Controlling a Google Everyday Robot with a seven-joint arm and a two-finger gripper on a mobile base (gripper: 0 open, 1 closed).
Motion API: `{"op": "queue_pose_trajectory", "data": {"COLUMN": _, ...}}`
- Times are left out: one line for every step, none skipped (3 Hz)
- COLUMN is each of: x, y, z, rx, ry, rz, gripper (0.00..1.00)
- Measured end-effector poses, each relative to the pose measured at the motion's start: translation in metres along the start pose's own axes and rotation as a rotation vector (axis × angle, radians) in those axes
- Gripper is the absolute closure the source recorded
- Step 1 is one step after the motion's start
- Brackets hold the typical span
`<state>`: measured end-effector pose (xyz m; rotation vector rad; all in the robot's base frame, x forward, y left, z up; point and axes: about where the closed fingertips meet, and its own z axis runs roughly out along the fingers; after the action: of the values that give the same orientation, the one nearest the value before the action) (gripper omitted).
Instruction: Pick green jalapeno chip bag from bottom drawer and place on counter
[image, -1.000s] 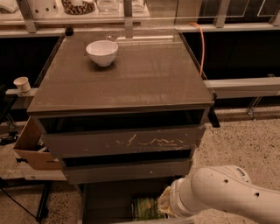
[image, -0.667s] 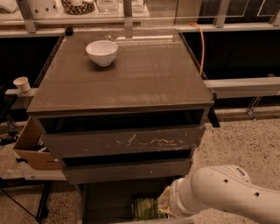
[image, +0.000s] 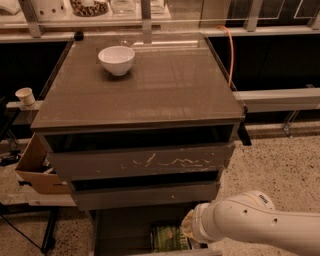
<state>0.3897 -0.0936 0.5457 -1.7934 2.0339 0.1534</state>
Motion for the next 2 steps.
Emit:
{"op": "queue_pose_trajectory", "data": {"x": 0.030, "y": -0.039, "z": 0.045, "rx": 0.053, "ry": -0.034, "rz": 0.019, "gripper": 1.00}}
{"op": "queue_pose_trajectory", "data": {"x": 0.049, "y": -0.059, "z": 0.087, "rx": 0.042, "ry": -0.062, "rz": 0.054, "gripper": 1.00}}
